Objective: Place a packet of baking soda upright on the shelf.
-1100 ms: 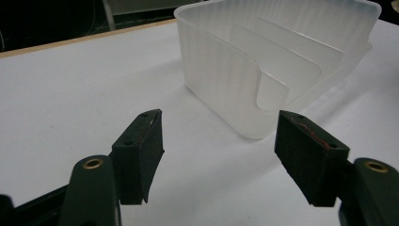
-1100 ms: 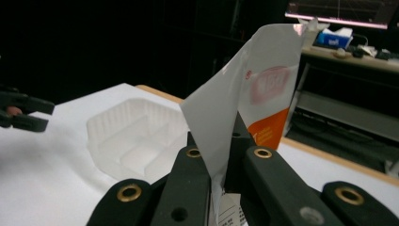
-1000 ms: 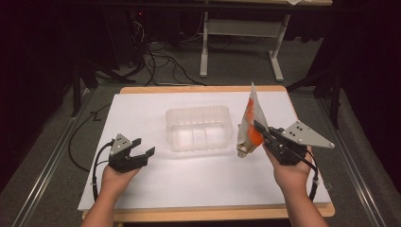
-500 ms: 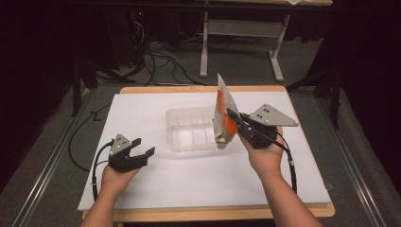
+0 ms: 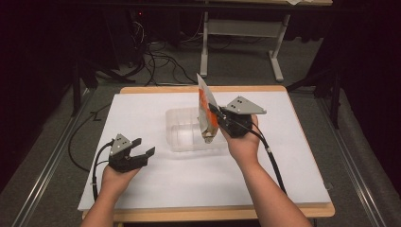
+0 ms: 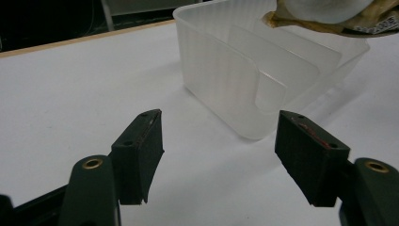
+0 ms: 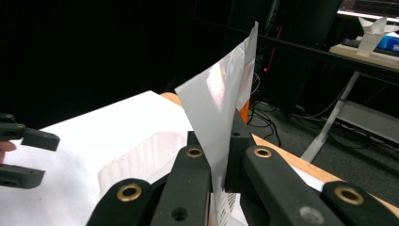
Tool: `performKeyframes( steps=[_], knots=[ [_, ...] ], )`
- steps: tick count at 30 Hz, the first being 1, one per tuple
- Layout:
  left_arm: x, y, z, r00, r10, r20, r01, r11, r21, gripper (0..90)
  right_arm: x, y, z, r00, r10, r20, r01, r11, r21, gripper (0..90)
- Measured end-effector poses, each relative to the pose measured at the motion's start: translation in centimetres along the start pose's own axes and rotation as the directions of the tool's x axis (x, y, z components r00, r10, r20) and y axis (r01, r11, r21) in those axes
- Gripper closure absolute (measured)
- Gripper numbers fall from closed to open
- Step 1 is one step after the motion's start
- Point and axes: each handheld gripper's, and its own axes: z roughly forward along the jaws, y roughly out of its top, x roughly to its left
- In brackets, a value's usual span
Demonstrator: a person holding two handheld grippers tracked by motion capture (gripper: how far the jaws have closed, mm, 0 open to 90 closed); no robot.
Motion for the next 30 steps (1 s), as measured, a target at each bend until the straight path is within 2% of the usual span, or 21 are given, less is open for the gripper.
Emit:
performKeyframes(
  steps=[11,17,22,30],
  knots=[
    [0.0,0.0,0.0,1.0,-0.003,0.004,0.003,1.0,0.0,33.1,-0.3,-0.4,3.0,0.9998,0.018,-0.008,-0.018,1.0,0.02,90.0],
    [-0.1,-0.1,0.1,1.0,0.0,0.004,0.0,1.0,0.003,33.1,-0.7,-1.1,4.8,0.9998,0.017,0.013,-0.018,0.999,0.049,90.0],
    [-0.2,-0.1,0.1,1.0,0.002,0.003,-0.002,1.0,0.007,33.1,-0.8,-1.6,5.4,0.9997,-0.005,0.023,0.004,0.999,0.05,90.0],
    [-0.2,-0.1,0.2,1.0,0.006,0.002,-0.006,0.9999,0.01,33.1,-0.1,-2.9,6.5,0.9996,-0.023,0.019,0.022,0.998,0.058,90.0]
  ],
)
